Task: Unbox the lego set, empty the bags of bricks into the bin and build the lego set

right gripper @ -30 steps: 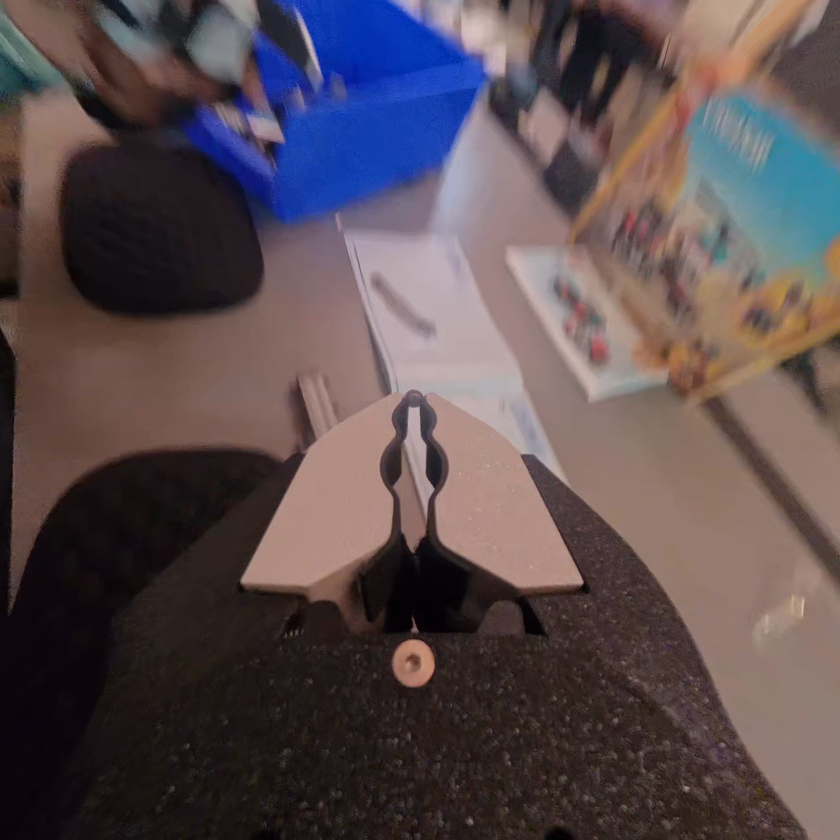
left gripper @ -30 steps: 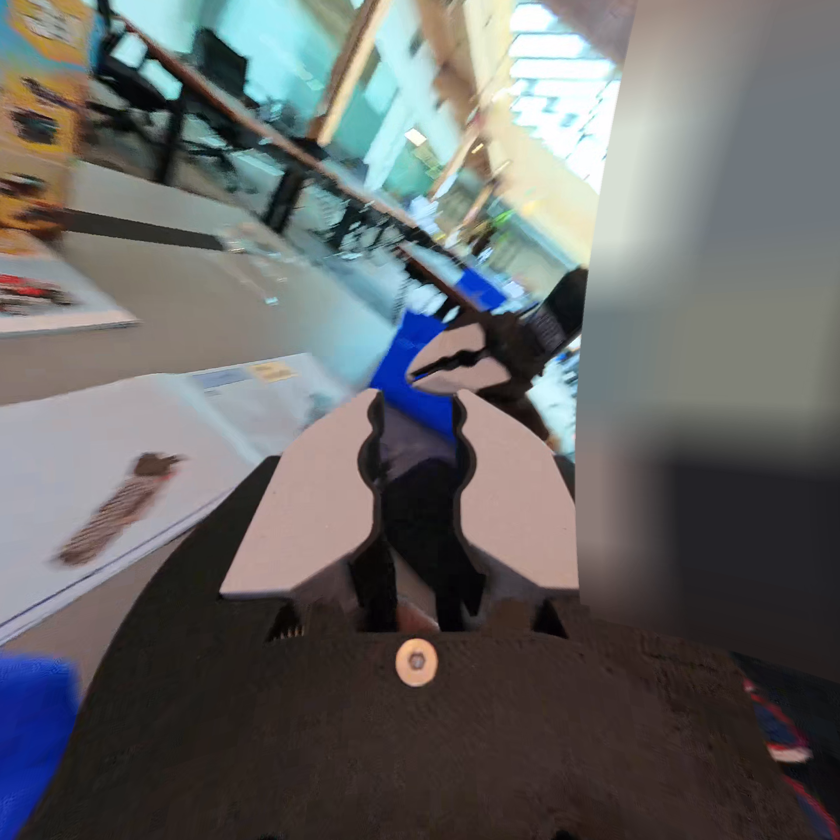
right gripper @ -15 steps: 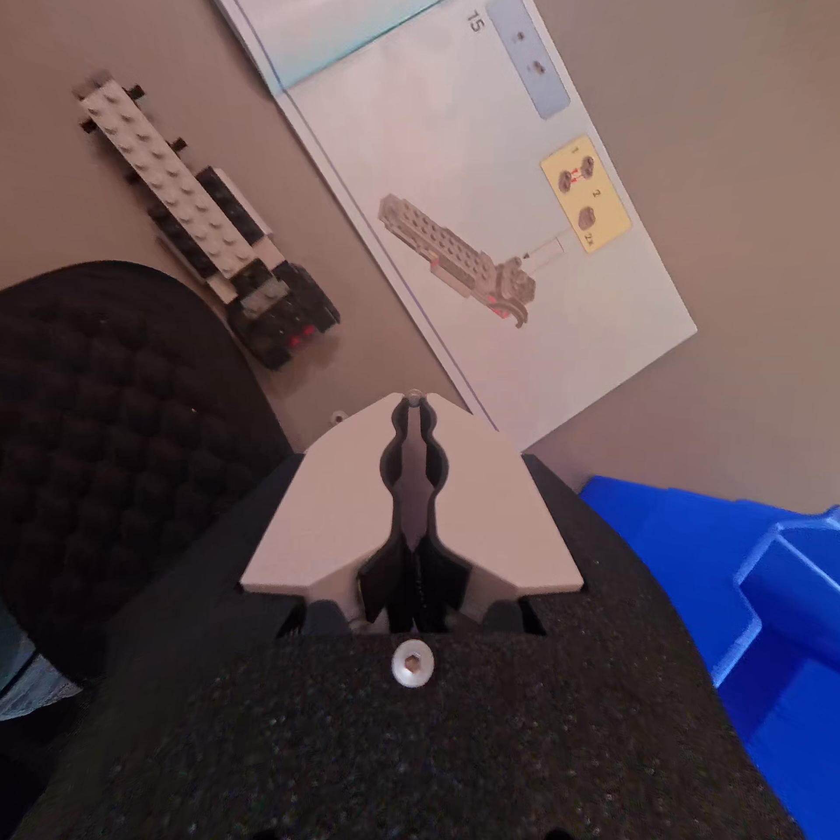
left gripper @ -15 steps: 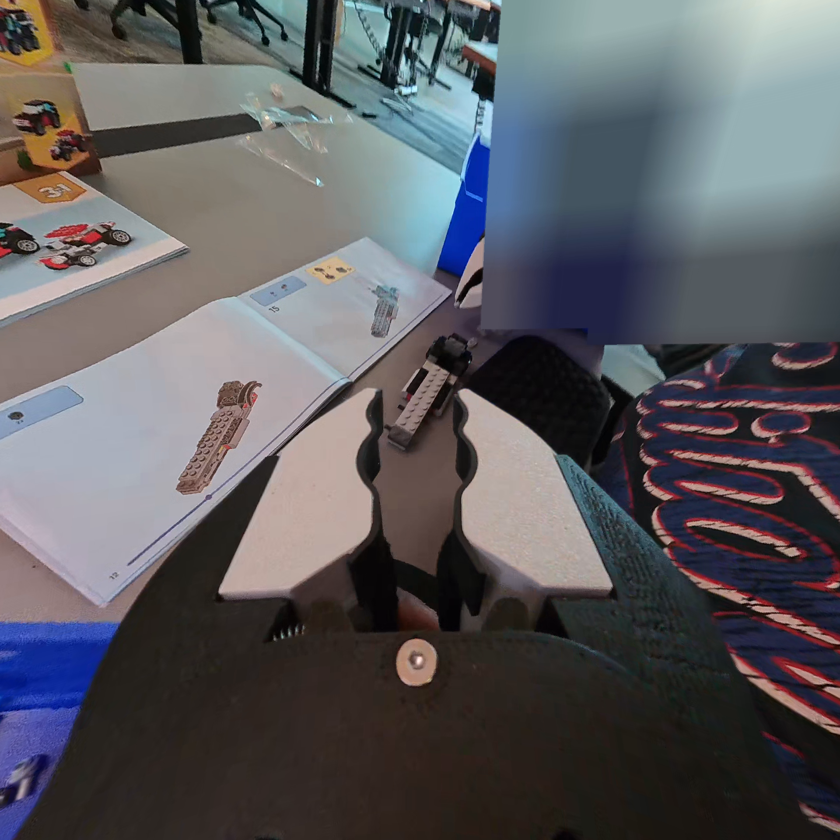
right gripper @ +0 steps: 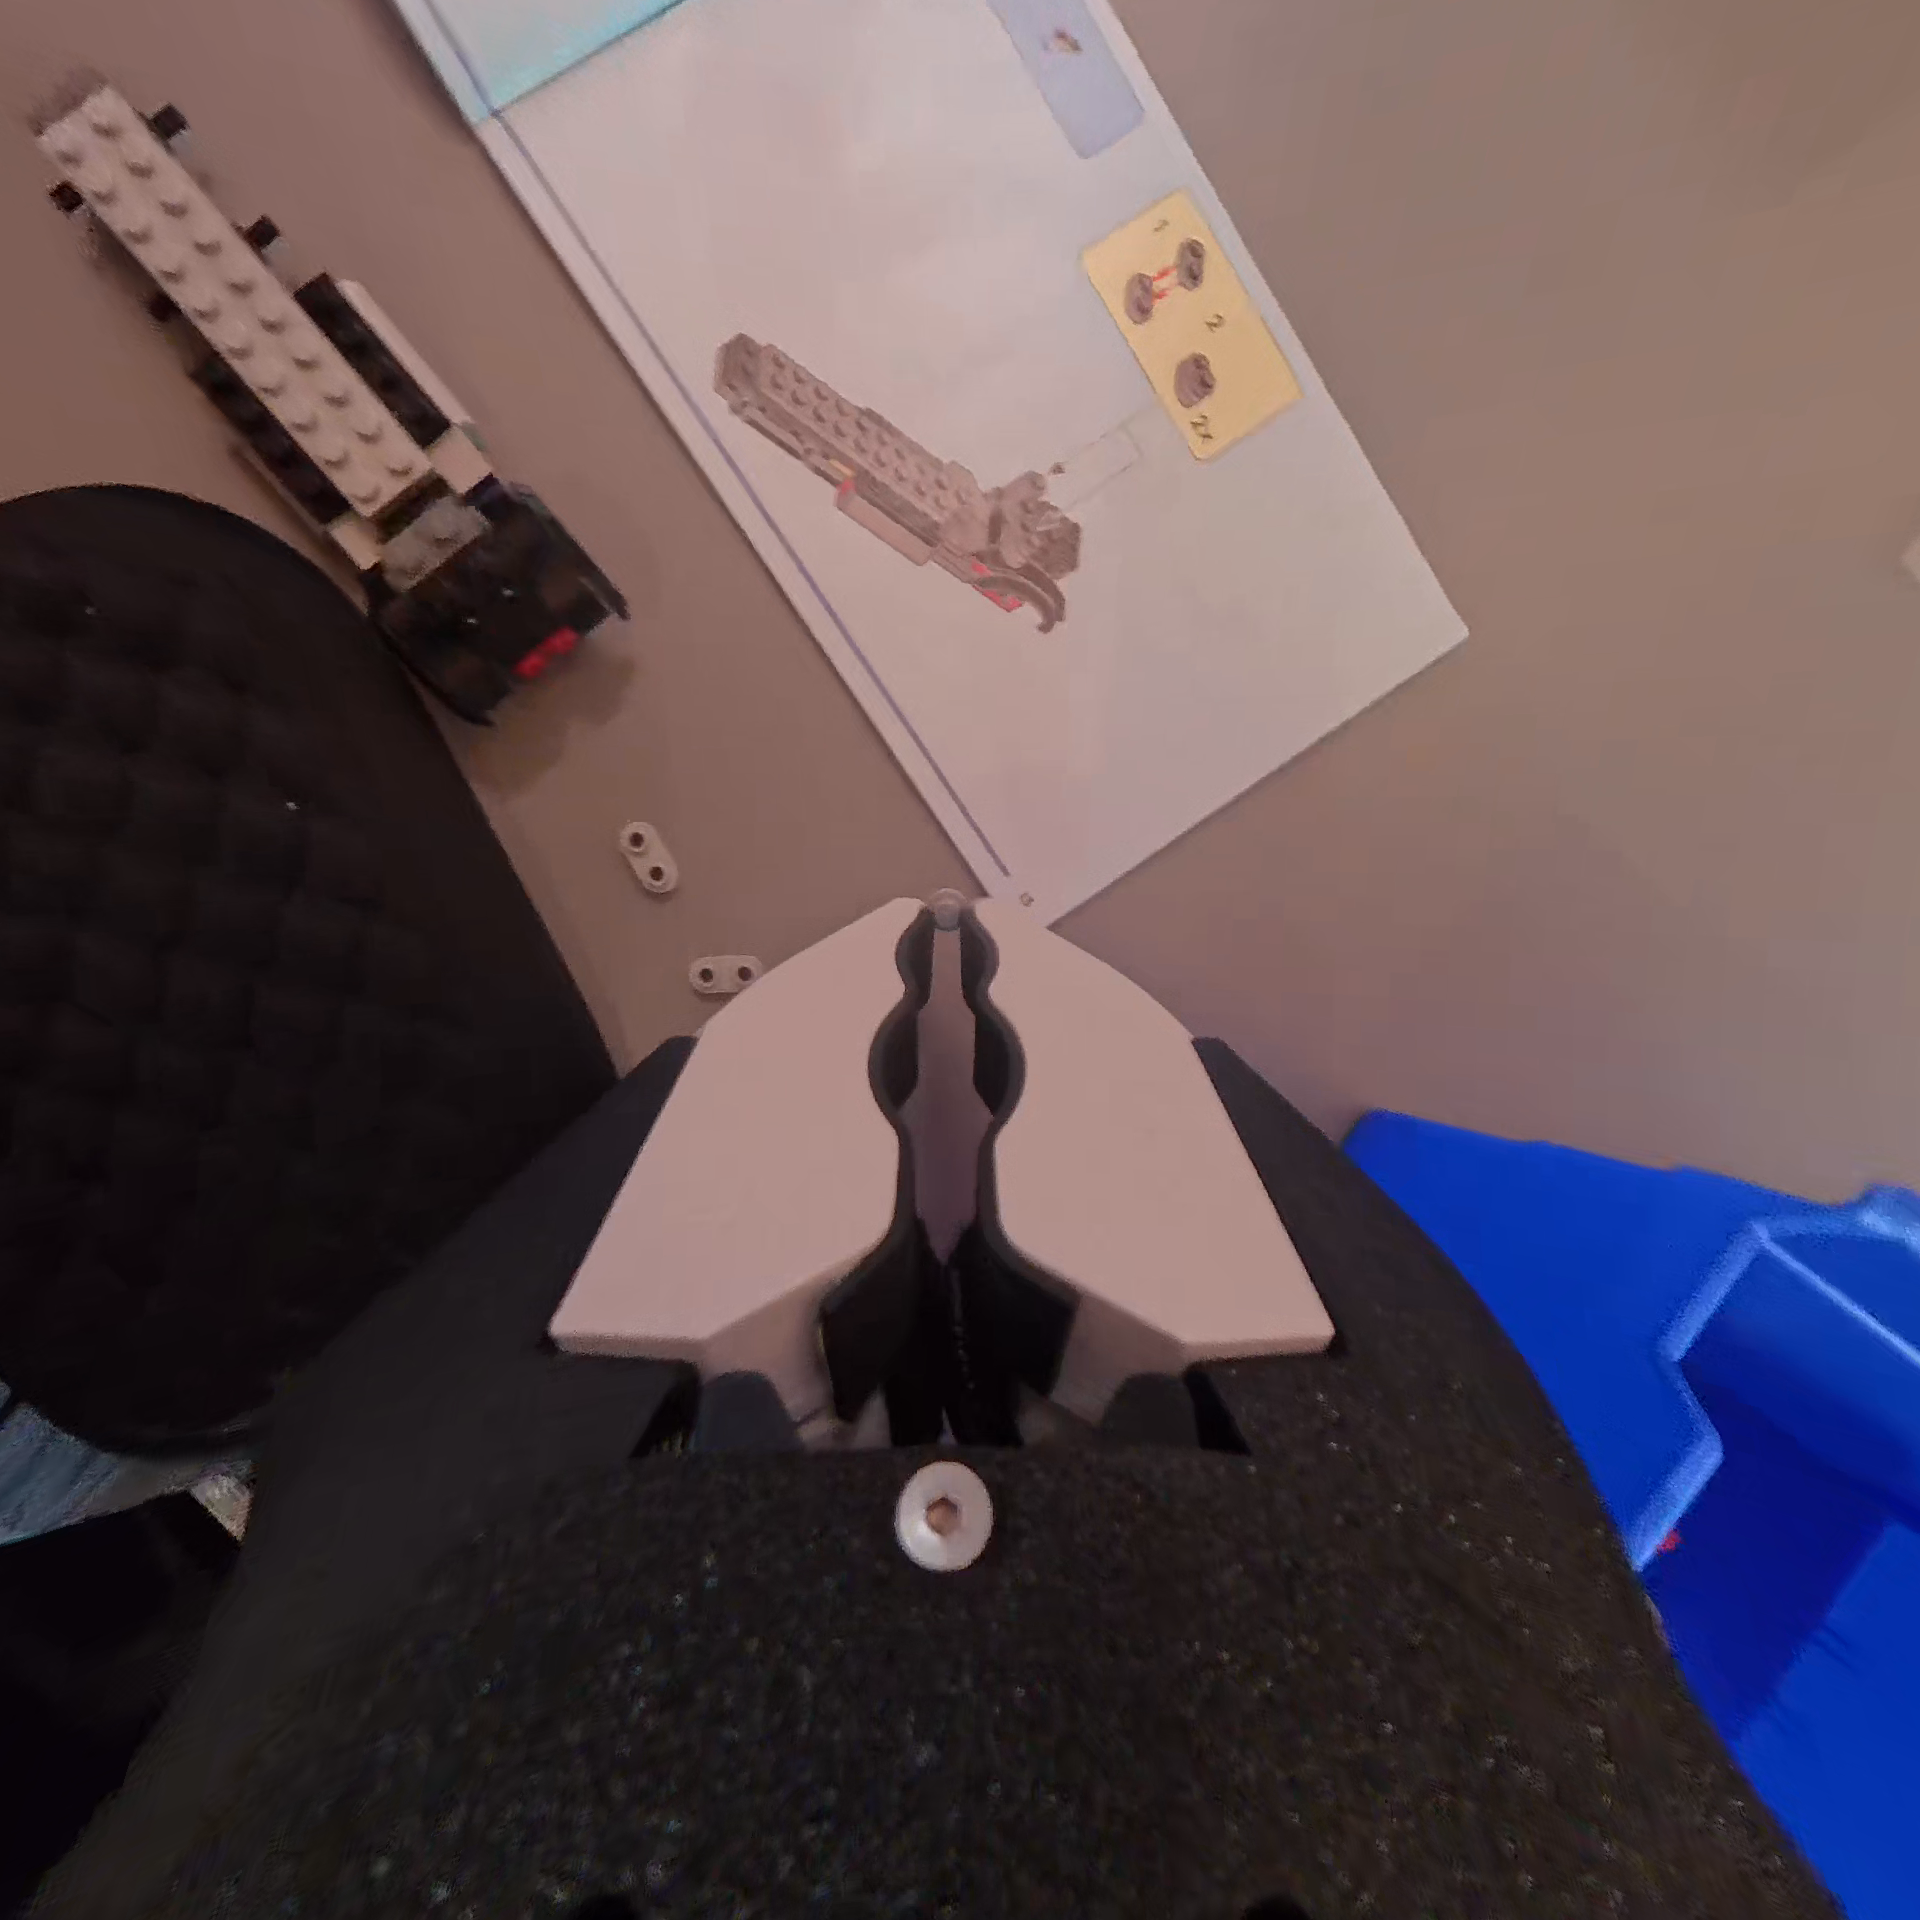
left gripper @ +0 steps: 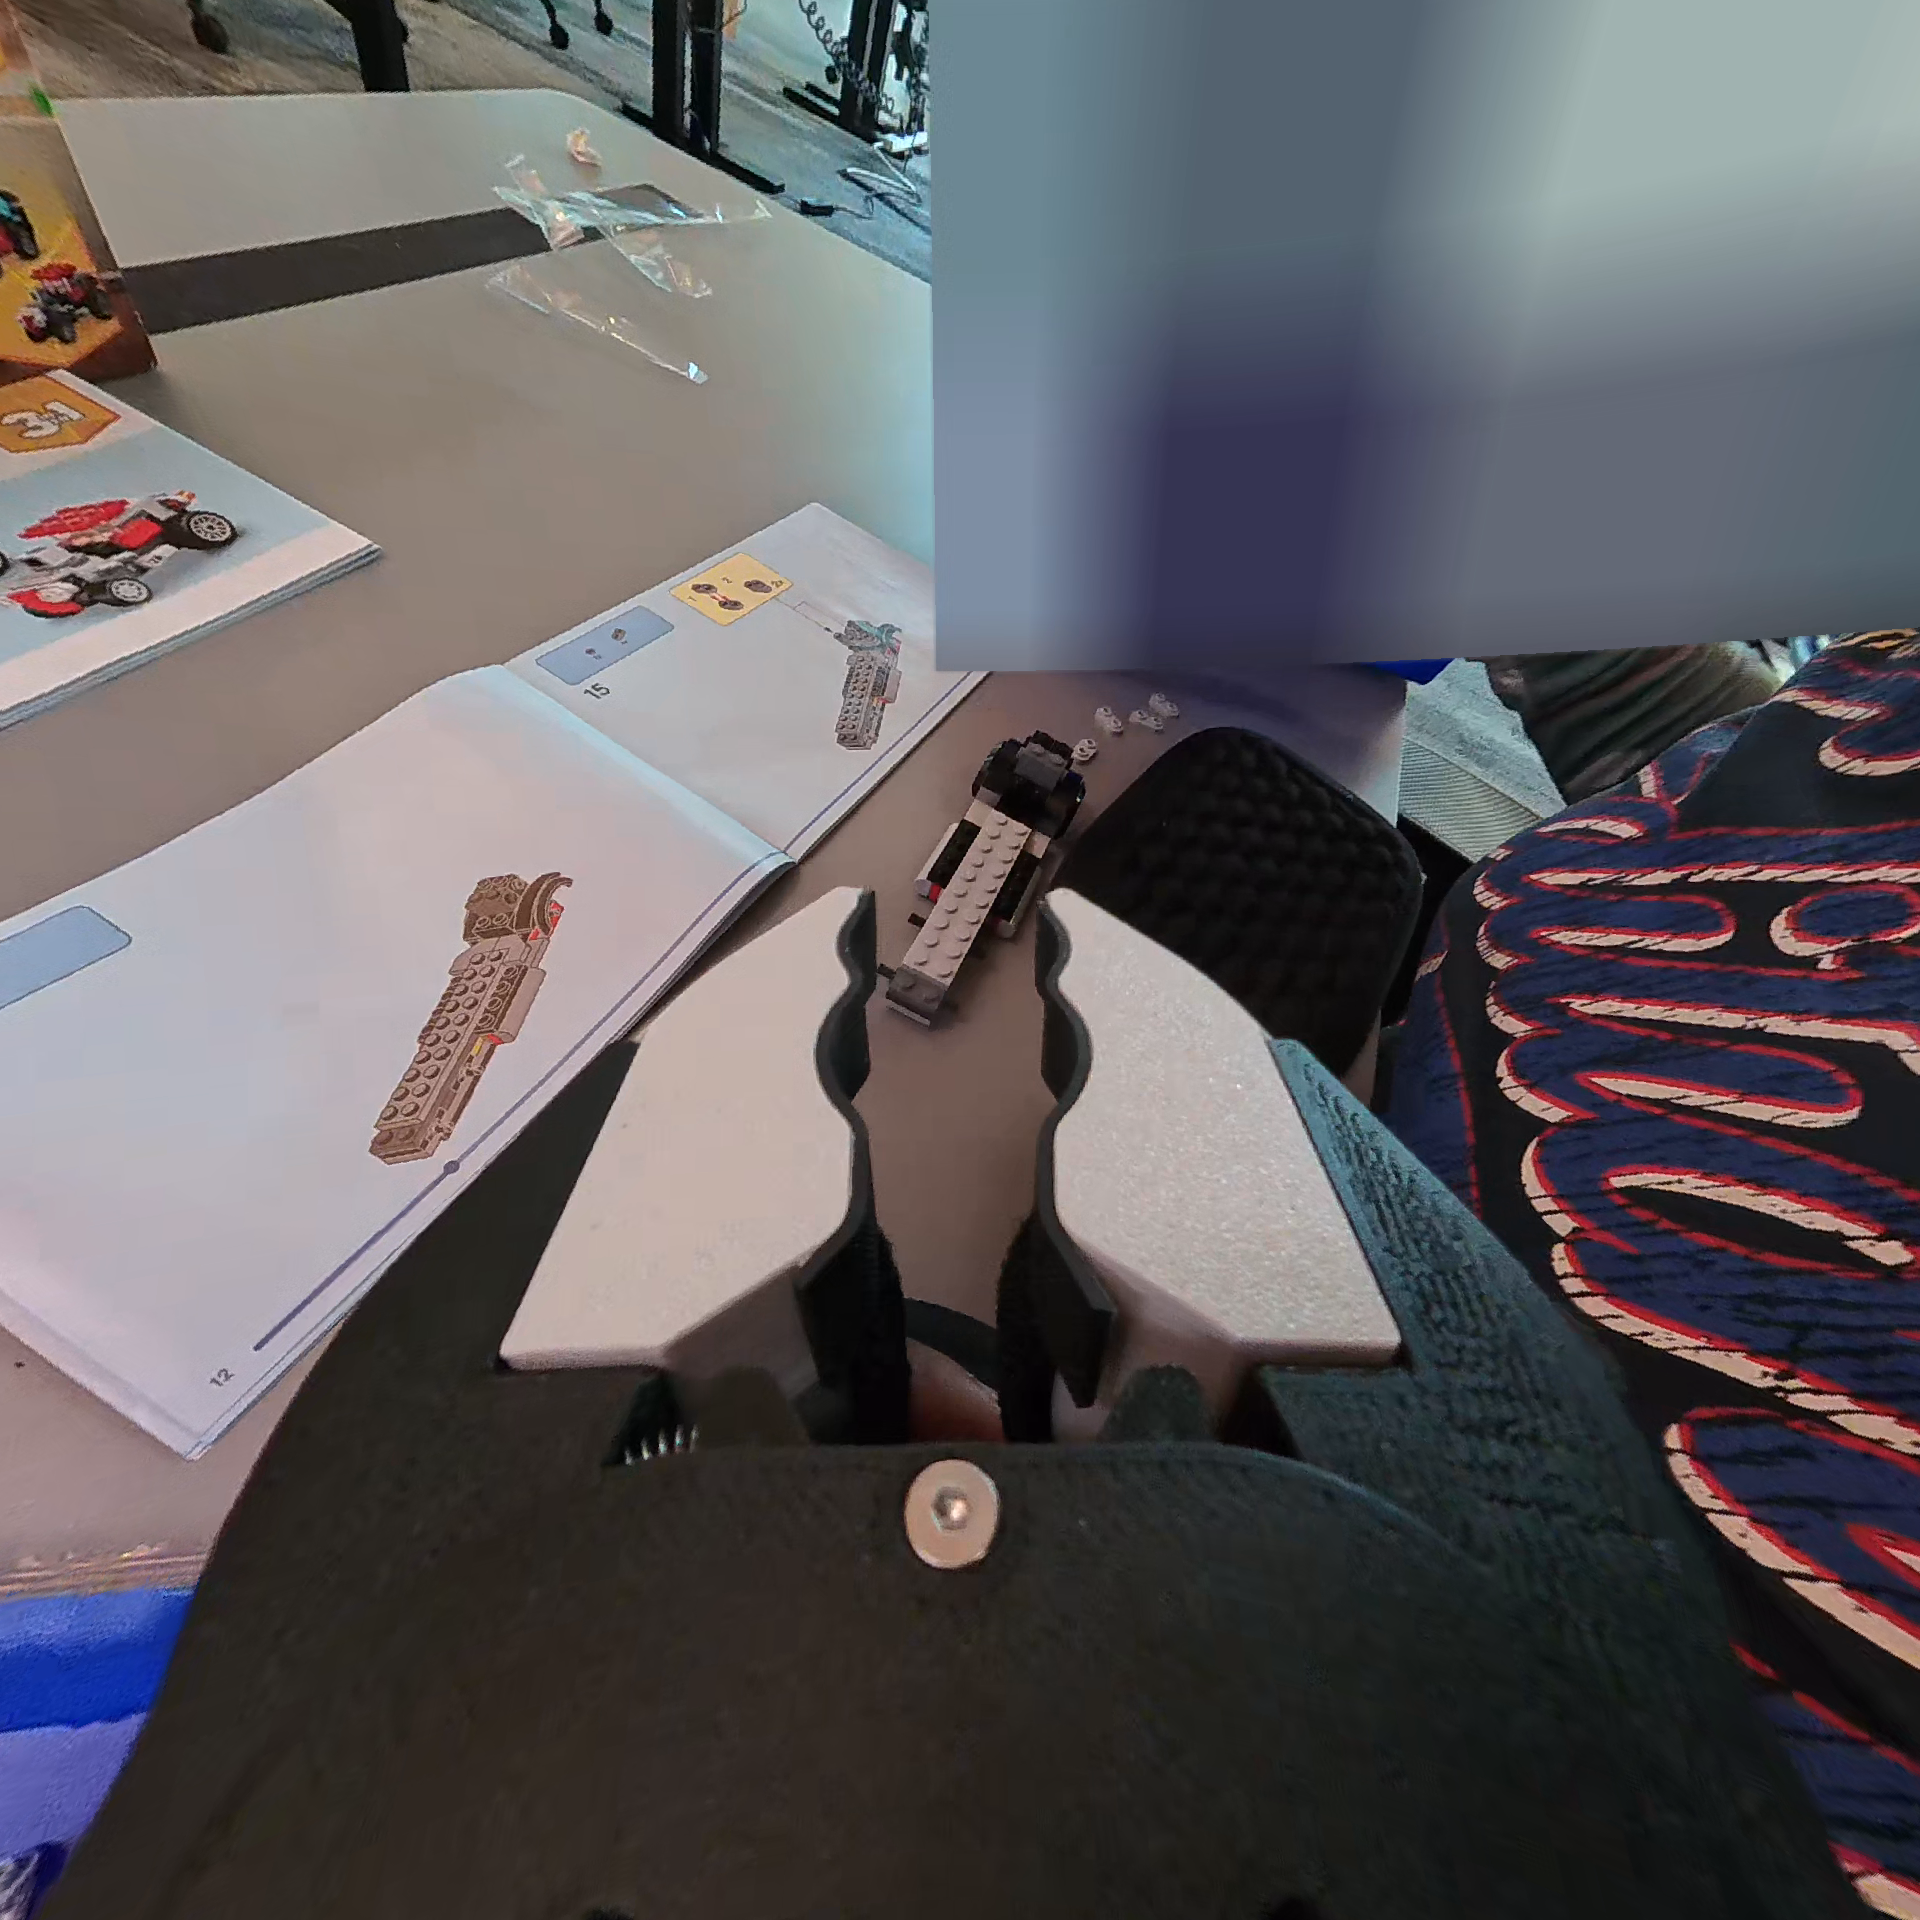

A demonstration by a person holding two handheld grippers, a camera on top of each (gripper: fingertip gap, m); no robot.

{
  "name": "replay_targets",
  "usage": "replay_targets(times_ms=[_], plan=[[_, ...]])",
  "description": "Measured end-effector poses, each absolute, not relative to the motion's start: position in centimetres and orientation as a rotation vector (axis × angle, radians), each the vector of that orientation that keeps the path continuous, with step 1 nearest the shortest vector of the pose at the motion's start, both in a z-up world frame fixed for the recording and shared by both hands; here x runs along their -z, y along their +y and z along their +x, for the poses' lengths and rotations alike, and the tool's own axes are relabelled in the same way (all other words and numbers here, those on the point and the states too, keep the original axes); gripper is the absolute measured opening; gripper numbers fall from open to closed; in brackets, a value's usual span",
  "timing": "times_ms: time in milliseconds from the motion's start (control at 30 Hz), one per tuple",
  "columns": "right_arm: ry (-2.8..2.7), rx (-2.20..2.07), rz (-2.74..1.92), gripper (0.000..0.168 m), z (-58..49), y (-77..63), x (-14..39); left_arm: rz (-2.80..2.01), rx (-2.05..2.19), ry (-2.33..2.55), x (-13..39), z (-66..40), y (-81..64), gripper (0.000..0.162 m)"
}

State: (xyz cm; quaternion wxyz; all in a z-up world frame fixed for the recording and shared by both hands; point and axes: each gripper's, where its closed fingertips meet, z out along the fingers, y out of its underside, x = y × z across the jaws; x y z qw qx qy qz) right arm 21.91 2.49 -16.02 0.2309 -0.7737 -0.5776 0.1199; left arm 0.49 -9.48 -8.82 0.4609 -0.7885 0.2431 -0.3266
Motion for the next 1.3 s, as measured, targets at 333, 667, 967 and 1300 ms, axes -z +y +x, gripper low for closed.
replay_targets(times_ms=[333, 667, 967, 1300], plan=[[-1.851, -0.228, -2.225, 0.005, 21.7, 0.2, 18.5, -1.974, 0.763, 0.641, 9.5, 0.6, -9.1, 0.029], [-1.885, -0.220, -2.263, 0.005, 21.6, 0.1, 19.1, -1.977, 0.764, 0.610, 9.5, 0.2, -9.1, 0.029], [-1.792, -0.228, -2.259, 0.010, 21.4, 0.6, 17.9, -1.971, 0.772, 0.599, 9.3, -0.1, -9.4, 0.029], [-1.366, -0.301, -1.757, 0.030, 16.9, 4.4, 10.8, -1.953, 0.739, 0.529, 8.5, -1.7, -9.7, 0.029]])
